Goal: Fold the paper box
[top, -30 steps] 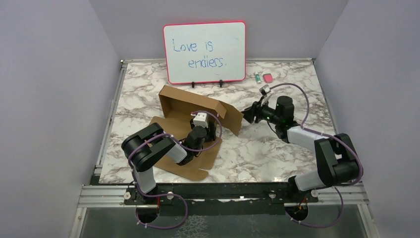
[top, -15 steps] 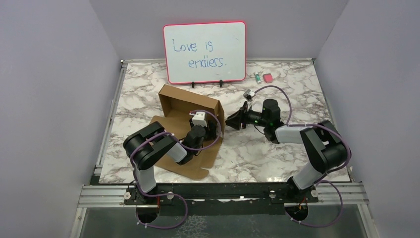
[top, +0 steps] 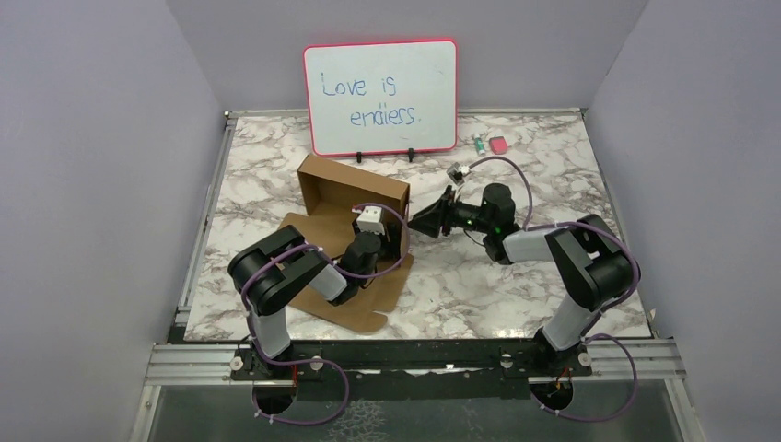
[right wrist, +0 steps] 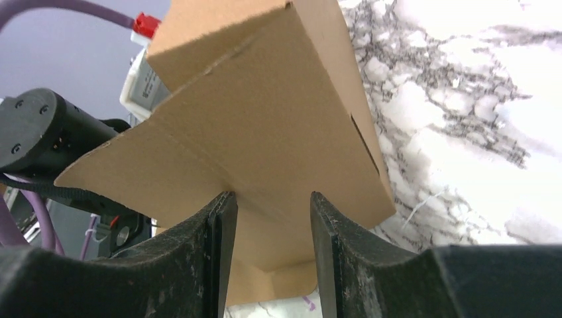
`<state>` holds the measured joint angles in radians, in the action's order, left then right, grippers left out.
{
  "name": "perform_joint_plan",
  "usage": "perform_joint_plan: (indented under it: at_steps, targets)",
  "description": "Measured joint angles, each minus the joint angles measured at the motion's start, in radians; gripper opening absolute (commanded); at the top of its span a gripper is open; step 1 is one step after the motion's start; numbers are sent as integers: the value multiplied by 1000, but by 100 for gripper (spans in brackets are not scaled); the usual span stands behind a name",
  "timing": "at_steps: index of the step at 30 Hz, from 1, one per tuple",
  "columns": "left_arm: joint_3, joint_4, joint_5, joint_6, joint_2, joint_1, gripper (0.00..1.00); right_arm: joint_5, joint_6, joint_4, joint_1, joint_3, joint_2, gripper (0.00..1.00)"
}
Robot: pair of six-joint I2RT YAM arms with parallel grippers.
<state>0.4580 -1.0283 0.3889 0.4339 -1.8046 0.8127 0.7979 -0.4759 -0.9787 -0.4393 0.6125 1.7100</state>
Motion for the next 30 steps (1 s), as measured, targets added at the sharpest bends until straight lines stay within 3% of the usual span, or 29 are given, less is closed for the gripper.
perform_joint_plan:
  at_steps: [20,30]
  targets:
    - [-76,110,-60,8,254,-1,76,5,33,-100,-20,-10,86,52]
    - [-191,288,-31,45,517,-21,69,17,59,-114,-24,-7,98,55]
